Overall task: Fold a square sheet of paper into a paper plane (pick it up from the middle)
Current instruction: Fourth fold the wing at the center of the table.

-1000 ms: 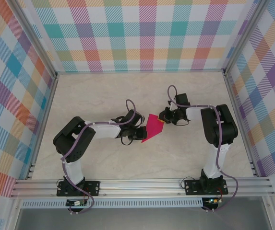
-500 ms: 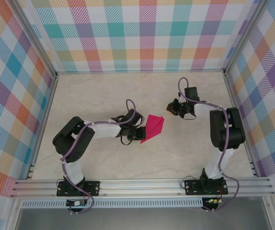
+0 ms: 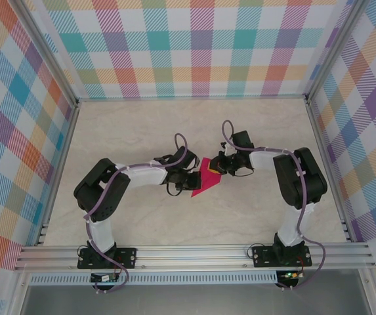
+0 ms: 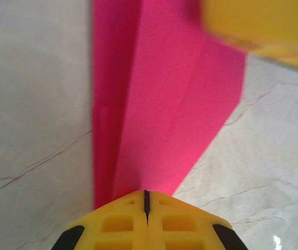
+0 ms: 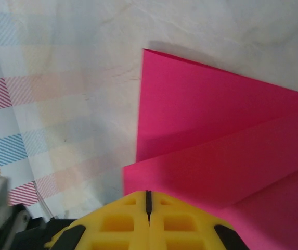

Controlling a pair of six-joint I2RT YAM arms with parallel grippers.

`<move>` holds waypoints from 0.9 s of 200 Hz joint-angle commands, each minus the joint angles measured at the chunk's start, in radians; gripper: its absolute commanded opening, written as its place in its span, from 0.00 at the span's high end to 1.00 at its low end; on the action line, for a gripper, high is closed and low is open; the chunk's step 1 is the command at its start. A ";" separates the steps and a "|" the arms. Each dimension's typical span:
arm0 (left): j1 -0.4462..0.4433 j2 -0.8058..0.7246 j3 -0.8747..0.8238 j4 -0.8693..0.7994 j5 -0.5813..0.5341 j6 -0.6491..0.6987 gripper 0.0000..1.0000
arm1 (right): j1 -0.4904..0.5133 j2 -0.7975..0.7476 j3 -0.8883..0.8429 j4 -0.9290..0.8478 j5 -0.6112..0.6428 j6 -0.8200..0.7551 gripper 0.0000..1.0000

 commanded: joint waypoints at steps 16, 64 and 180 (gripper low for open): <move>0.033 -0.019 0.021 0.118 0.087 0.029 1.00 | 0.002 0.062 0.033 -0.028 -0.028 -0.015 0.95; 0.071 0.061 0.019 0.196 0.177 0.019 1.00 | 0.002 0.088 0.041 -0.075 0.009 -0.035 0.95; 0.074 -0.026 -0.206 0.092 0.189 0.113 1.00 | 0.001 0.110 0.080 -0.187 0.101 -0.038 0.95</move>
